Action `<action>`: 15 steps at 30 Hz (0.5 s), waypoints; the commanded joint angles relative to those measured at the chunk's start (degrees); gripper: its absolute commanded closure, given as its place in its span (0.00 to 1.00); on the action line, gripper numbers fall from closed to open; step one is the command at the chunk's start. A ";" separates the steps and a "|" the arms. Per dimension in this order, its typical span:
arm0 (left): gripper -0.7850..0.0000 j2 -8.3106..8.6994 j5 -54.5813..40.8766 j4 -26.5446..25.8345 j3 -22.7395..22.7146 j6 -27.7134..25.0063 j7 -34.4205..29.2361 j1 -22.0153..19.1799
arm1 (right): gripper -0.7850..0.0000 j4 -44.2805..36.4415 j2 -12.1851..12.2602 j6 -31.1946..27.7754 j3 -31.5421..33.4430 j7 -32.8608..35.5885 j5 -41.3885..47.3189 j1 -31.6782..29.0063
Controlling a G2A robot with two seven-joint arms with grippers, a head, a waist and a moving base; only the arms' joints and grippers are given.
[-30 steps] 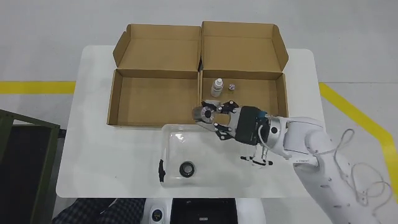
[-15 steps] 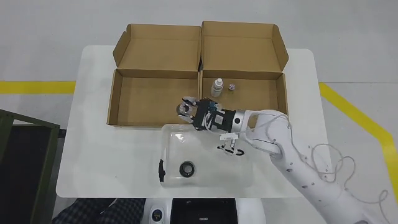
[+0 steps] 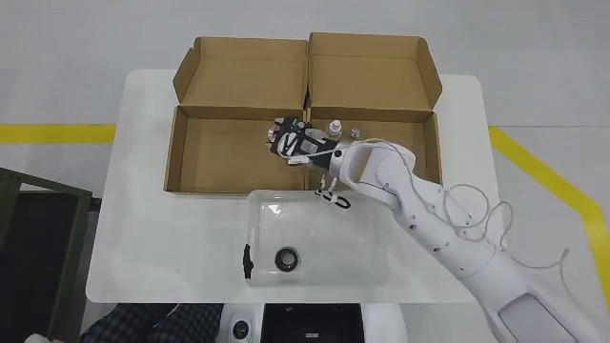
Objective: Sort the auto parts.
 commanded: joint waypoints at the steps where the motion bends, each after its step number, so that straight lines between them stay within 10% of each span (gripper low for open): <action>1: 0.00 0.00 0.00 0.00 0.00 0.00 0.00 0.00 | 1.00 2.02 -0.71 0.96 -0.92 0.64 0.15 1.29; 15: 0.00 0.00 0.00 0.00 0.00 0.00 0.00 0.00 | 1.00 13.48 -5.70 4.34 -6.29 3.01 0.56 7.01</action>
